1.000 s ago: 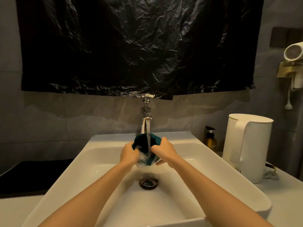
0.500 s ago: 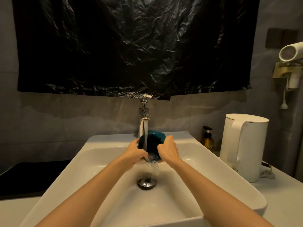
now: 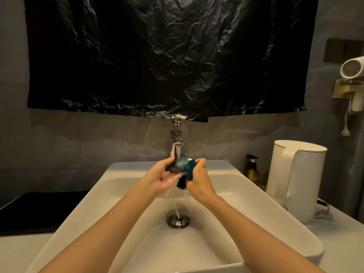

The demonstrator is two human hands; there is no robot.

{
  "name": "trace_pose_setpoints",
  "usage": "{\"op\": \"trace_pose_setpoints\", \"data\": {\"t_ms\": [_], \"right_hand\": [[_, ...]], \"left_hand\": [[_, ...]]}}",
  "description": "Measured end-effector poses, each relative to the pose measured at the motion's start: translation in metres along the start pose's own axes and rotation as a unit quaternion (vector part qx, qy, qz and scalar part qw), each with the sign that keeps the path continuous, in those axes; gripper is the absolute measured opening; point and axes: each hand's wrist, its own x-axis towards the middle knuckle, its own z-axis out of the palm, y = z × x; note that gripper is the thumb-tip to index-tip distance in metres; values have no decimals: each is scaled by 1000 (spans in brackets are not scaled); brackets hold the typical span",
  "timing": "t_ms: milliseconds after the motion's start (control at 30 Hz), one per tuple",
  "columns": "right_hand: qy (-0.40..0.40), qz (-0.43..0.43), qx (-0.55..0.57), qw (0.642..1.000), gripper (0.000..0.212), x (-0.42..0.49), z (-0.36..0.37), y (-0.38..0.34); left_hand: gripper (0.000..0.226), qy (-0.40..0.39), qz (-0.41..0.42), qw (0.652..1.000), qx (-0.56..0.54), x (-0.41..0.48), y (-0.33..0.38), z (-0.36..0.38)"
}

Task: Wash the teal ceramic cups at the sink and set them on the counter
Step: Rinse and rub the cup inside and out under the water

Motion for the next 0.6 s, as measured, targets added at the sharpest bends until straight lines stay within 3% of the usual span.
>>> {"op": "trace_pose_setpoints", "data": {"t_ms": [133, 200, 300, 400, 467, 600], "right_hand": [[-72, -22, 55, 996, 51, -2, 8, 0], [-124, 30, 141, 982, 54, -2, 2, -6], [-186, 136, 290, 929, 48, 0, -9, -14], [-182, 150, 324, 916, 32, 1, -9, -14], [-163, 145, 318, 923, 31, 0, -4, -12], [-159, 203, 352, 900, 30, -2, -2, -18]], "left_hand": [[12, 30, 35, 998, 46, 2, 2, 0], [13, 33, 44, 997, 60, 7, 4, -4], [14, 33, 44, 997, 60, 10, 5, -7], [16, 29, 41, 996, 74, 7, 2, -7], [16, 31, 37, 995, 89, 4, 1, -8], [14, 56, 50, 992, 102, 0, 0, -8]]}}
